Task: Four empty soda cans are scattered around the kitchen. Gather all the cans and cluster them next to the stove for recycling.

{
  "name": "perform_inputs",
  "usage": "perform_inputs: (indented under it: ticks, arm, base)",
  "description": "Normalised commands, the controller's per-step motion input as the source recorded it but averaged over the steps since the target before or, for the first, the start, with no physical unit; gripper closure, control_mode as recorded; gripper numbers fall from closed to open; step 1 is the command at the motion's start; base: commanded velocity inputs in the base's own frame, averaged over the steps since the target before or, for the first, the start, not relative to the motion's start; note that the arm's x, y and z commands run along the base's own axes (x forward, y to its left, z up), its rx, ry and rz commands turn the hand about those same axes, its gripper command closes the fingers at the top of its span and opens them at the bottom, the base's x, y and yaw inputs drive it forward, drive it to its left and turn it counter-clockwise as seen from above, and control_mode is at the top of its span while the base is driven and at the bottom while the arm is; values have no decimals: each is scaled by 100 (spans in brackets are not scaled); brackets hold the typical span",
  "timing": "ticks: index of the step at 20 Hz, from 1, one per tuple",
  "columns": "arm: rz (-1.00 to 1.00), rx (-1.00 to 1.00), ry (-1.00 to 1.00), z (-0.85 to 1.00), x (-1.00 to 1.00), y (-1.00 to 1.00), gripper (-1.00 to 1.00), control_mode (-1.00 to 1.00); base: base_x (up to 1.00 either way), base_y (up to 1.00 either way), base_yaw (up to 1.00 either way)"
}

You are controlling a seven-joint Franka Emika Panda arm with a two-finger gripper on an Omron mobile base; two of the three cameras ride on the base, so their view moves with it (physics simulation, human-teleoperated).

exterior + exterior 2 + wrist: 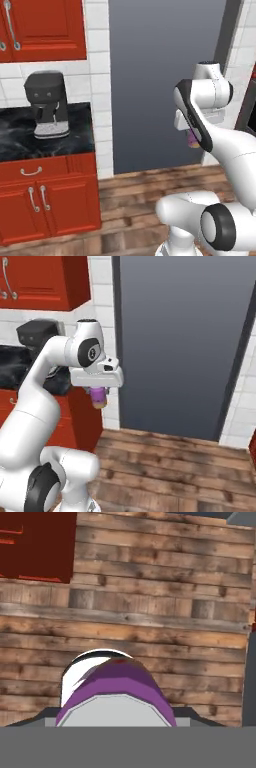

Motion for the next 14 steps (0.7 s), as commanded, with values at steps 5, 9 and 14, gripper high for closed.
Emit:
perform_inputs:
  ticks: [5, 9, 14]
  arm:
    - [0, 0, 0, 0, 0, 0, 100, 100]
    - [0, 0, 0, 0, 0, 0, 100, 100]
    - [0, 0, 0, 0, 0, 0, 100, 100]
  base:
    - [50, 100, 8]
    - [9, 100, 9]
    - [0, 100, 9]
